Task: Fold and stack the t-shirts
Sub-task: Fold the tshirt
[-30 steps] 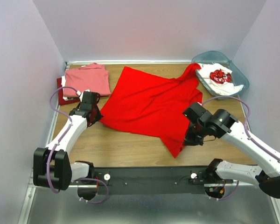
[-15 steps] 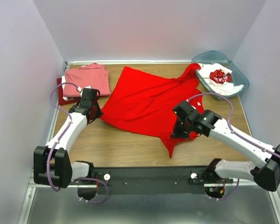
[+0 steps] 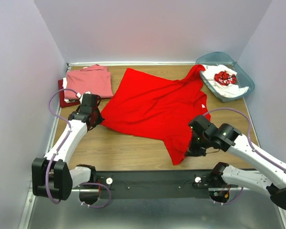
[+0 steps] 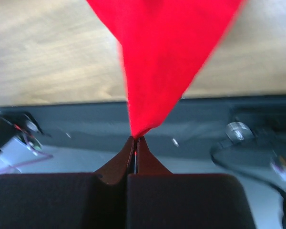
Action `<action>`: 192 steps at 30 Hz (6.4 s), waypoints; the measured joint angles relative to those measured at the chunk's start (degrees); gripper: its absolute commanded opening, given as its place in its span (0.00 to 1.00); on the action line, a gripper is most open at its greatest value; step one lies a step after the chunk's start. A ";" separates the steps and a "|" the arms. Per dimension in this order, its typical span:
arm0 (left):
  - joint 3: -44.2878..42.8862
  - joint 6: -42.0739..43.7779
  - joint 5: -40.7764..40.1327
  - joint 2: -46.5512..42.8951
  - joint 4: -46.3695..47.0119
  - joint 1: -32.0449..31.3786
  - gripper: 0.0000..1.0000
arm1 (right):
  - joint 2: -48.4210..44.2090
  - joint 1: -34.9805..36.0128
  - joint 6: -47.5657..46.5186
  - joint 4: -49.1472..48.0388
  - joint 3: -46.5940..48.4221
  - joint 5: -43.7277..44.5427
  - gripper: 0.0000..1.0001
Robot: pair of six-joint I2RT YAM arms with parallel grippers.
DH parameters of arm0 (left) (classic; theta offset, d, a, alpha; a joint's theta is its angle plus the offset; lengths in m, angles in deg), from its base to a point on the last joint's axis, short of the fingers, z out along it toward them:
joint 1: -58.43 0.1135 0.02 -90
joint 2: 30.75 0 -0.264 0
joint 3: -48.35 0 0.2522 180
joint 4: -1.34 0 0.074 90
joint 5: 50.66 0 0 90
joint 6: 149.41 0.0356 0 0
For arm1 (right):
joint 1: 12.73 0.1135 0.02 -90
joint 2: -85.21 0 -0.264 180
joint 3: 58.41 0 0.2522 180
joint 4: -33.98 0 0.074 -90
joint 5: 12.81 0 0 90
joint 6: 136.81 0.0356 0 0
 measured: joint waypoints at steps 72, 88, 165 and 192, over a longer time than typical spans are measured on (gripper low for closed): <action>-20.04 5.05 8.74 24.87 9.55 7.78 0.00 | 21.51 -17.66 -17.84 -18.73 14.01 26.14 0.01; -23.91 6.73 11.13 31.08 9.60 9.01 0.00 | 24.04 -20.04 -21.38 -19.15 15.67 26.29 0.01; -4.39 15.15 13.11 18.49 13.46 12.11 0.85 | 20.20 -44.39 -19.78 -26.16 -10.05 9.14 0.01; 1.90 12.00 14.05 20.33 17.53 5.57 0.00 | 21.79 -44.76 -20.28 -23.76 -6.69 9.14 0.01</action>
